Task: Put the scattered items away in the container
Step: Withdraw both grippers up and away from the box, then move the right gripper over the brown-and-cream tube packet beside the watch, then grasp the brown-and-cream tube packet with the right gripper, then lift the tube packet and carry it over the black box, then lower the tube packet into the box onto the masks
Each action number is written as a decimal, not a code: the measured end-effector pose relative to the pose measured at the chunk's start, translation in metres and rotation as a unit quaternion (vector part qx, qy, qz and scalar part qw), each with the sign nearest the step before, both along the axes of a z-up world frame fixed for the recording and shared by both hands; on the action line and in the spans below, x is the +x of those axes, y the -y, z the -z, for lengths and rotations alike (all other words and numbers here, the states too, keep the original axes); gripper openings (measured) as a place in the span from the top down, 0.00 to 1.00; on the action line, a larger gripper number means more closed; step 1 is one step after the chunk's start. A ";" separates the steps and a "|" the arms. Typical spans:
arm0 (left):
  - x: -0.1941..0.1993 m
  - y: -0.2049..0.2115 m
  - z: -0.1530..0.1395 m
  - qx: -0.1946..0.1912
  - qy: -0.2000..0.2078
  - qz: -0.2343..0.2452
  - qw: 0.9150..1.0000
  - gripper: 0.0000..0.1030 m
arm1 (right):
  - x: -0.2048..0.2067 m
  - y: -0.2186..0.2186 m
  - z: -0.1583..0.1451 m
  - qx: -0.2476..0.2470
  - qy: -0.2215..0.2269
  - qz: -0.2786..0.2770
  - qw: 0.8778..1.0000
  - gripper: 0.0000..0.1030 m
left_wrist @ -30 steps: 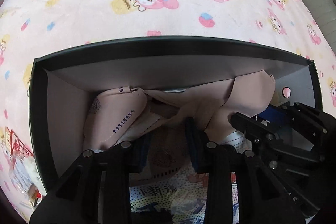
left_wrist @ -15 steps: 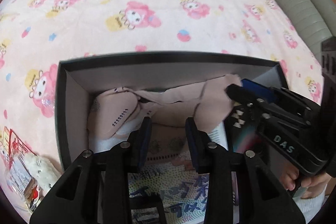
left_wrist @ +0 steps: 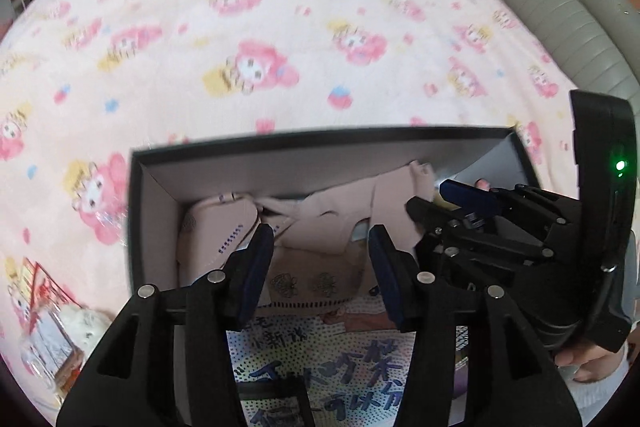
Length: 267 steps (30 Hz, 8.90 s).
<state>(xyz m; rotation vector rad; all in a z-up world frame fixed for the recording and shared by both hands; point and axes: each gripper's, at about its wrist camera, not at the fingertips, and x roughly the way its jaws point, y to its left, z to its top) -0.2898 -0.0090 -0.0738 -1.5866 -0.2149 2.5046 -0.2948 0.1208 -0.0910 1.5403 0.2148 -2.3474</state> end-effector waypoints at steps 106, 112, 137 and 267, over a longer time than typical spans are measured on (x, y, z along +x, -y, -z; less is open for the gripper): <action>0.267 0.323 0.105 0.205 0.099 -0.215 0.950 0.43 | 0.184 0.276 0.054 -0.094 0.135 -0.160 0.973 0.58; 0.281 0.316 0.080 0.216 0.077 -0.215 0.949 0.42 | 0.200 0.266 0.035 -0.118 0.127 -0.163 0.971 0.60; 0.289 0.328 0.089 0.204 0.096 -0.240 0.944 0.44 | 0.181 0.254 0.034 -0.117 0.121 -0.120 0.978 0.60; 0.007 -0.018 0.039 -0.001 0.102 -0.047 0.994 0.61 | 0.015 -0.023 0.000 -0.099 0.075 -0.026 0.992 0.59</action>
